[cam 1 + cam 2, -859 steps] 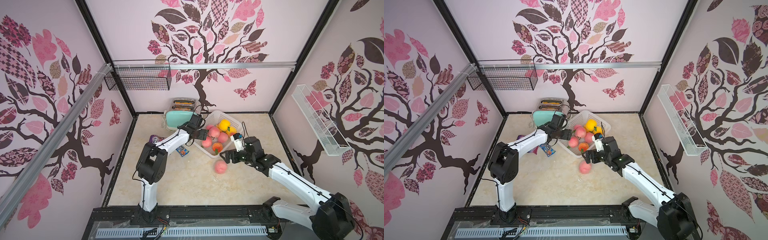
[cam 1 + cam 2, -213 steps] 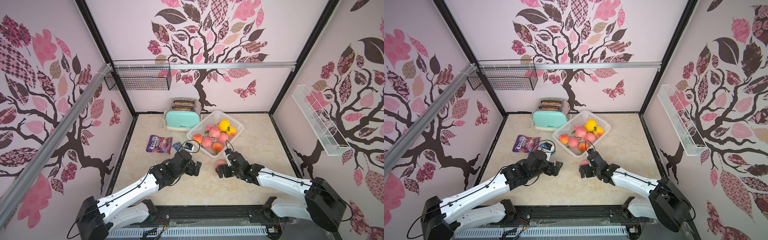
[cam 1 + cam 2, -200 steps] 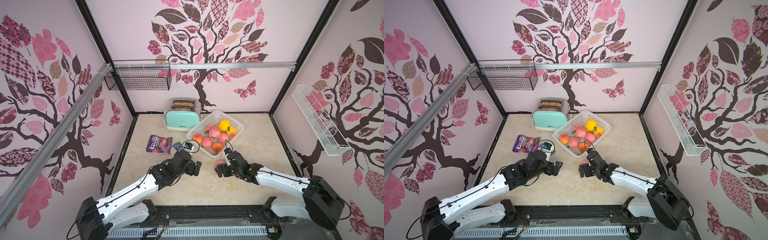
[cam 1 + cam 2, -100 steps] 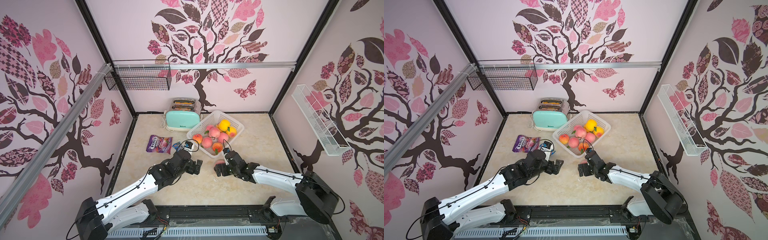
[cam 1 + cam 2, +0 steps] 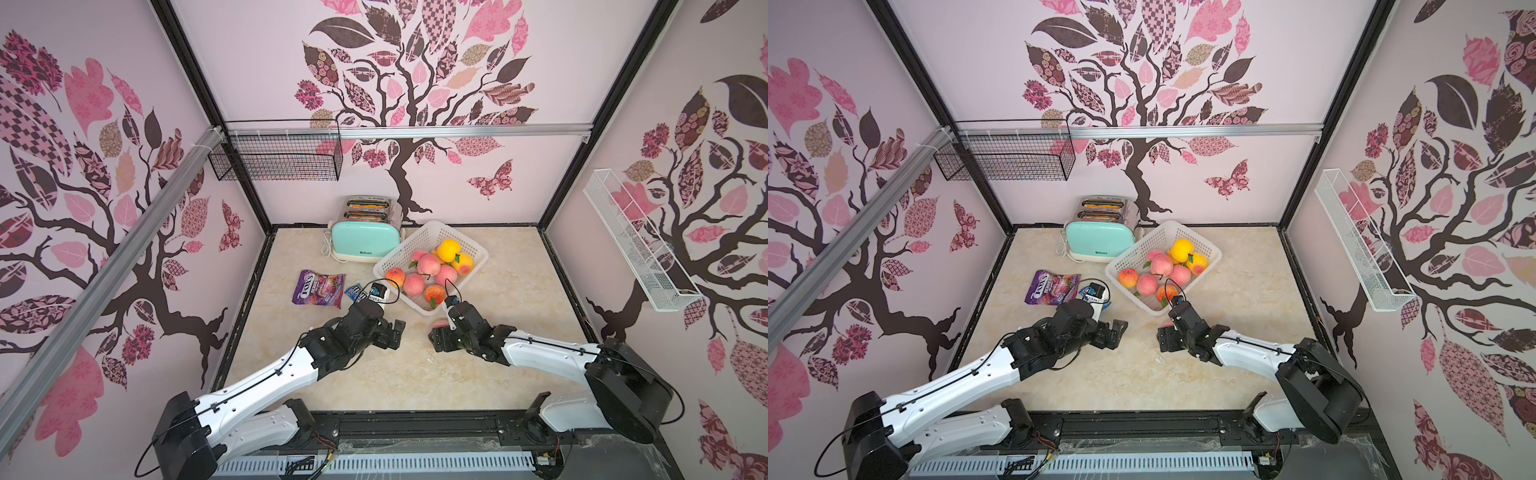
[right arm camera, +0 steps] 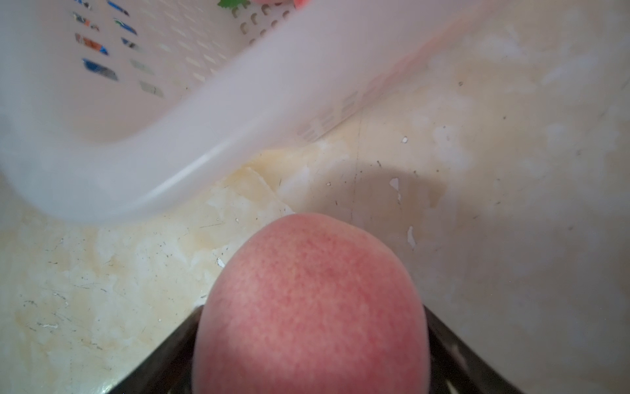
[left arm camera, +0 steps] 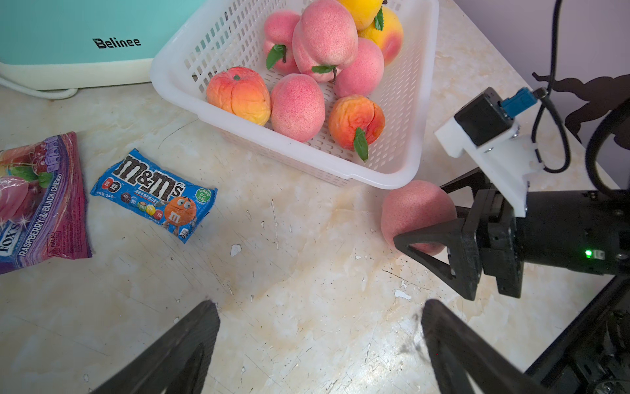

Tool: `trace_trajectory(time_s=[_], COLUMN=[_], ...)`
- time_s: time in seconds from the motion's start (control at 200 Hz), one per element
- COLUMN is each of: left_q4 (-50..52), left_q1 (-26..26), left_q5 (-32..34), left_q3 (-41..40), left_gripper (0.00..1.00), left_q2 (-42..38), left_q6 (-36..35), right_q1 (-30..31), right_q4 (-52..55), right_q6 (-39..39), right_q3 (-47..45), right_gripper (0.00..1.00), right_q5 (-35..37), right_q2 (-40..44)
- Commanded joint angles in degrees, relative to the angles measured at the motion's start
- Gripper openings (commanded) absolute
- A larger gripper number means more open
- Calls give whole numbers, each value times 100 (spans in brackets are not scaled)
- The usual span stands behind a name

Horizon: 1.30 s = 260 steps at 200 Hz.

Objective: Put the peaches into the basket
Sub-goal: Pick up the peach from the center of the board.

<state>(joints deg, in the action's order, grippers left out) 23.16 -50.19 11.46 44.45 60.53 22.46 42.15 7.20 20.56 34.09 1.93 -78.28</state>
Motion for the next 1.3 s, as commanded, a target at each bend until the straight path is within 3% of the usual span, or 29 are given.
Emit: trace_trajectory(time_s=[0.0, 0.77, 1.295], left_q4=[-83, 457, 598], left_q1=[-8, -9, -8], left_q5=[23, 111, 128], left_q3=[13, 200, 583], left_gripper=[97, 97, 97], left_q2=[-15, -278, -255], left_q6=[-44, 24, -153], right_q1=[32, 58, 136], right_q4=[-7, 1106, 1899], right_q6=[43, 32, -441], right_q3=[195, 19, 1206], right_gripper=[81, 78, 78], right_q5=[132, 264, 307], right_q2=[25, 1482, 1821])
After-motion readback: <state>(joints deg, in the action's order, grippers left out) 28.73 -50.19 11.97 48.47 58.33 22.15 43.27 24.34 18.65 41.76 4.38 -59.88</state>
